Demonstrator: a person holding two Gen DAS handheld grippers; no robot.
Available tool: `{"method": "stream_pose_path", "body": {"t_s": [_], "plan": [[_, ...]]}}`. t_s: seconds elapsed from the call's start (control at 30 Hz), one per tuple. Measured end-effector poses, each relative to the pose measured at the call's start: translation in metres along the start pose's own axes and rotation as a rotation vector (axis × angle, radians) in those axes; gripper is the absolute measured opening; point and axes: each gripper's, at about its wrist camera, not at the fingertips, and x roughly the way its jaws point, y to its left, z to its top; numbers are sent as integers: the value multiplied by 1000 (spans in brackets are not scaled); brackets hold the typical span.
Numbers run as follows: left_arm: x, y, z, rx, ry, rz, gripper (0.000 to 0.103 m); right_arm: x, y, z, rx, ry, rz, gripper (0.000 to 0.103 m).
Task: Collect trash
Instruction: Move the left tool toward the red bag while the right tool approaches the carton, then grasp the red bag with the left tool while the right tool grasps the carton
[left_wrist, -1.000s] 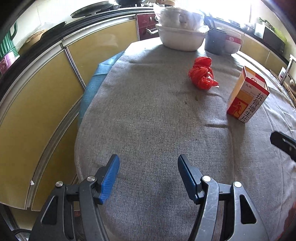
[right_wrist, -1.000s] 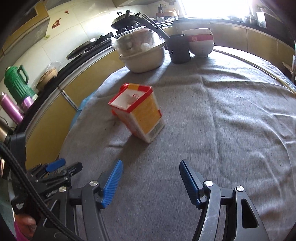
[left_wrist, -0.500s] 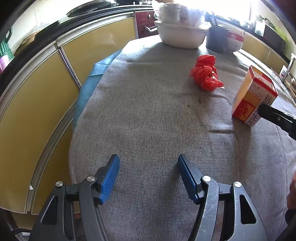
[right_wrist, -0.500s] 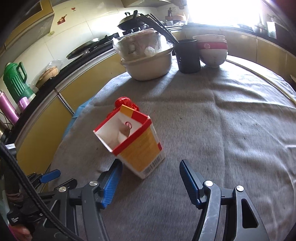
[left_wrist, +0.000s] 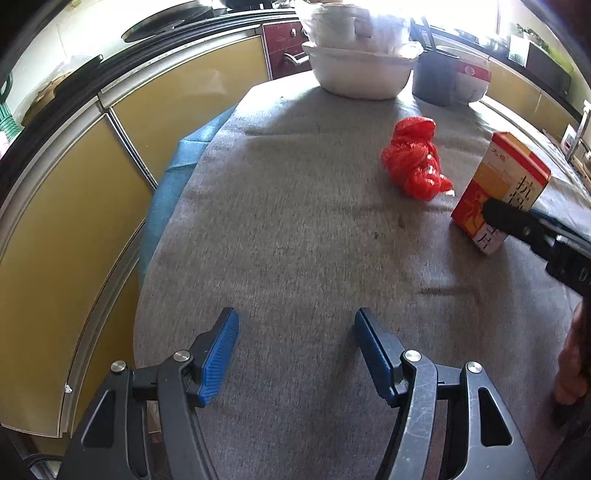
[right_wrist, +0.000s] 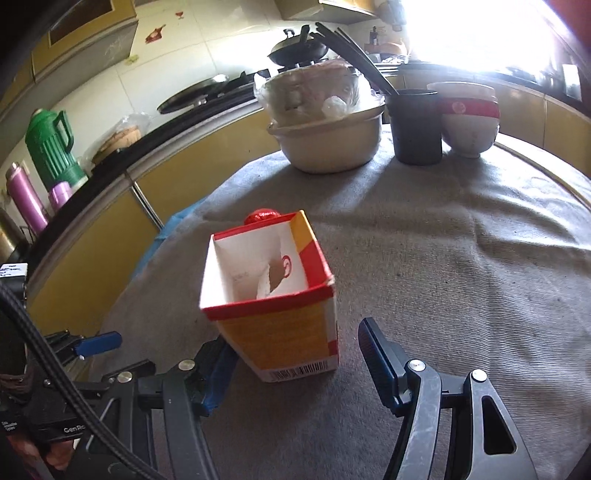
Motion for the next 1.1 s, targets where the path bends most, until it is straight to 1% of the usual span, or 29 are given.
{"method": "stream_pose_path", "body": {"t_s": [0.03, 0.1, 0.23, 0.37, 0.47, 0.53, 0.6, 0.67, 0.83, 0.9, 1.0, 1.1], "plan": [[0, 0, 3, -3, -2, -3, 66, 1, -2, 1, 14, 0, 13, 67], [-2, -2, 11, -4, -17, 2, 66, -2, -7, 2, 49, -25, 40, 58], [-6, -13, 28, 5, -45, -17, 66, -4, -28, 0, 152, -52, 140, 56], [-11, -32, 50, 35, -91, -28, 66, -4, -33, 1, 171, -55, 185, 52], [-15, -41, 67, 52, -117, -21, 66, -8, -30, 2, 159, -69, 181, 51], [-19, -43, 75, 54, -135, -14, 66, -14, -31, 3, 143, -98, 159, 51], [-20, -44, 81, 45, -133, 15, 66, -23, -32, 5, 125, -137, 112, 50], [-19, -44, 85, 38, -123, 0, 66, -30, -36, 5, 118, -162, 73, 50], [-4, -56, 97, 33, -88, -43, 66, -29, -47, 8, 142, -133, 37, 50], [3, -64, 100, 39, -75, -51, 66, -30, -52, 9, 156, -121, 42, 50], [13, -73, 105, 47, -51, -41, 66, -30, -57, 11, 170, -110, 47, 50], [19, -76, 107, 64, -53, -45, 66, -30, -63, 11, 193, -83, 55, 51]]}}
